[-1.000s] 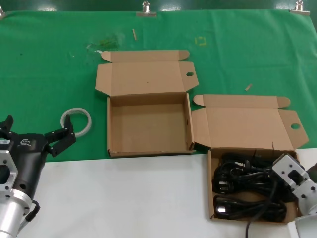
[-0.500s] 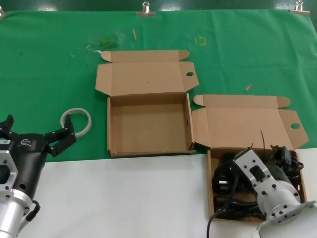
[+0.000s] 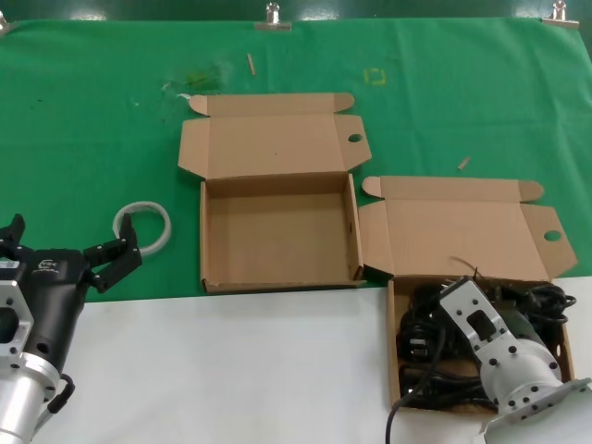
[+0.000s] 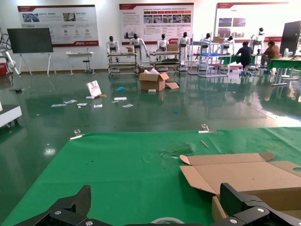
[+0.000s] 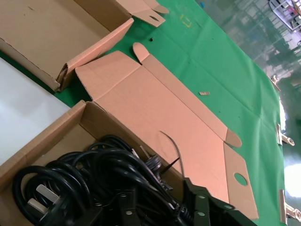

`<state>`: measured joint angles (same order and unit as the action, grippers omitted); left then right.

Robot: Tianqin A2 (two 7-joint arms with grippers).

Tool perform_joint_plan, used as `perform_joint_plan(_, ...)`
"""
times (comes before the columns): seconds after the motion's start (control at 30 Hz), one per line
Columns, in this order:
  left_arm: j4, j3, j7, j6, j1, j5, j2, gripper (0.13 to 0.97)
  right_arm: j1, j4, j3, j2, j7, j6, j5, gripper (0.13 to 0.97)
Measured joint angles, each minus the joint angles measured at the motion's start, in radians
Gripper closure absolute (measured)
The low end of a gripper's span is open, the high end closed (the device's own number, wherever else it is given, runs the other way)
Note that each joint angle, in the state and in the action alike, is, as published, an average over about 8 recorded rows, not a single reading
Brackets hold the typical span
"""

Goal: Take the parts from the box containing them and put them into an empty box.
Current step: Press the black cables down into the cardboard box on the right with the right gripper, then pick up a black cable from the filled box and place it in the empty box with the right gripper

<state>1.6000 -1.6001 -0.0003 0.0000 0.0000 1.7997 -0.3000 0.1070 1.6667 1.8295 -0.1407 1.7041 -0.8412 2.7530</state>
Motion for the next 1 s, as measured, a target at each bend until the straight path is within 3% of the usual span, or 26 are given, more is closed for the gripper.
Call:
perform_joint_plan(0.33,0.000,0.000,0.000,0.000,0.000,0.000,0.000,0.132,-0.025,0.034,-0.019,0.000,0.008,-0.006,0.000,0.817)
perform_joint_plan(0.63,0.000,0.000,0.000,0.000,0.000,0.000,0.000,0.132,-0.042,0.062,-0.036,0.000,0.014,-0.012,0.000,0.914)
perform_joint_plan(1.0,0.000,0.000,0.000,0.000,0.000,0.000,0.000,0.132,-0.053,0.168,-0.055,0.000,0.048,-0.074,0.000,0.926)
